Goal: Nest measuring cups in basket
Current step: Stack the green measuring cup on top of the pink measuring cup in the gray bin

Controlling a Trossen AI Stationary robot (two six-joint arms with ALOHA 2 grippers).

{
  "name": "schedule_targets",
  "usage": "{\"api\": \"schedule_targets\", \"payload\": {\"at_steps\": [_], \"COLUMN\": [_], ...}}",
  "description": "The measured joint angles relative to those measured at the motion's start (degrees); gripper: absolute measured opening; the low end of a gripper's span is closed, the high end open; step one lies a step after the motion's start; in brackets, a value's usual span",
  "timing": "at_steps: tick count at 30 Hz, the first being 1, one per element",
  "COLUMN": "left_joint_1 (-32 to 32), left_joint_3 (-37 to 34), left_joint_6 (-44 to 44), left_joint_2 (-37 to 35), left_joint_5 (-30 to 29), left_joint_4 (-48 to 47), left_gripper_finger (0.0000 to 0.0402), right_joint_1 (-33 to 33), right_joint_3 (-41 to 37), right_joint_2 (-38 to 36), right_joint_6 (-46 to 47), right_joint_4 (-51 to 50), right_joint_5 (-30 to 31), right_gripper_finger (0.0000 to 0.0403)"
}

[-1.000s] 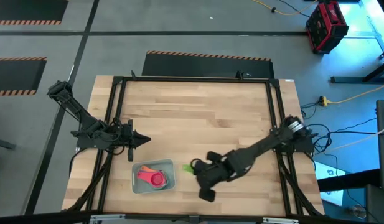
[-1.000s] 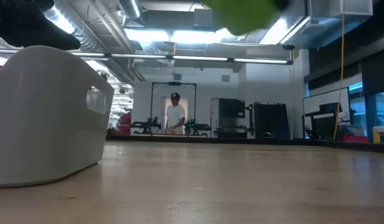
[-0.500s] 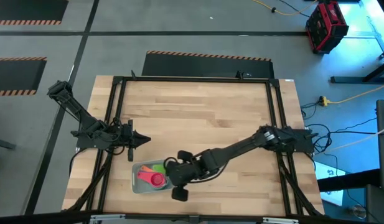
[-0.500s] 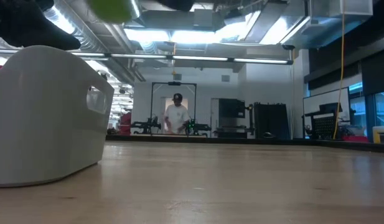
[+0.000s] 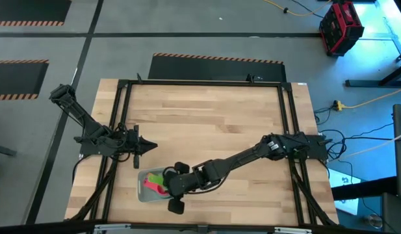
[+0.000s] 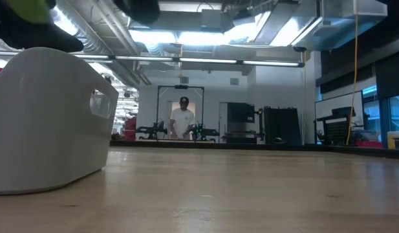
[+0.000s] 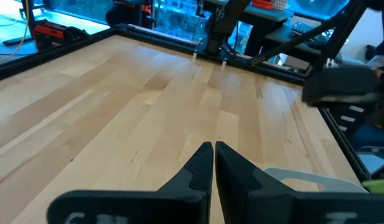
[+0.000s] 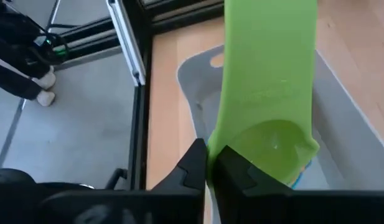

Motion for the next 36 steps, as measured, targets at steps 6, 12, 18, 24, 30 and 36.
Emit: {"api": "schedule_targets", "payload": {"at_steps": [6, 12, 18, 24, 30, 36], "left_joint_1": [0.0, 0.0, 0.0, 0.0, 0.0, 0.0], "left_joint_3": [0.0, 0.0, 0.0, 0.0, 0.0, 0.0], "left_joint_6": [0.0, 0.0, 0.0, 0.0, 0.0, 0.0], "left_joint_2": [0.0, 0.0, 0.0, 0.0, 0.0, 0.0], "left_joint_5": [0.0, 0.0, 0.0, 0.0, 0.0, 0.0], "left_joint_4": [0.0, 0.0, 0.0, 0.0, 0.0, 0.0], "left_gripper_finger": [0.0011, 0.0011, 0.0011, 0.0011, 0.0011, 0.0011], "right_joint_1": [0.0, 0.0, 0.0, 0.0, 0.0, 0.0], "right_joint_3": [0.0, -0.2, -0.2, -1.1, -3.8, -6.2], "right_joint_2": [1.4, 2.9, 2.9, 2.8, 2.9, 2.8], "right_joint_6": [-0.1, -1.7, -1.8, -3.0, -2.9, -3.0], "right_joint_4": [1.6, 2.3, 1.8, 3.0, 4.8, 8.1], "right_joint_5": [0.0, 0.5, 1.4, 3.1, 3.1, 3.1], "right_gripper_finger": [0.0019, 0.0017, 0.0024, 0.0019, 0.0022, 0.0021]}}
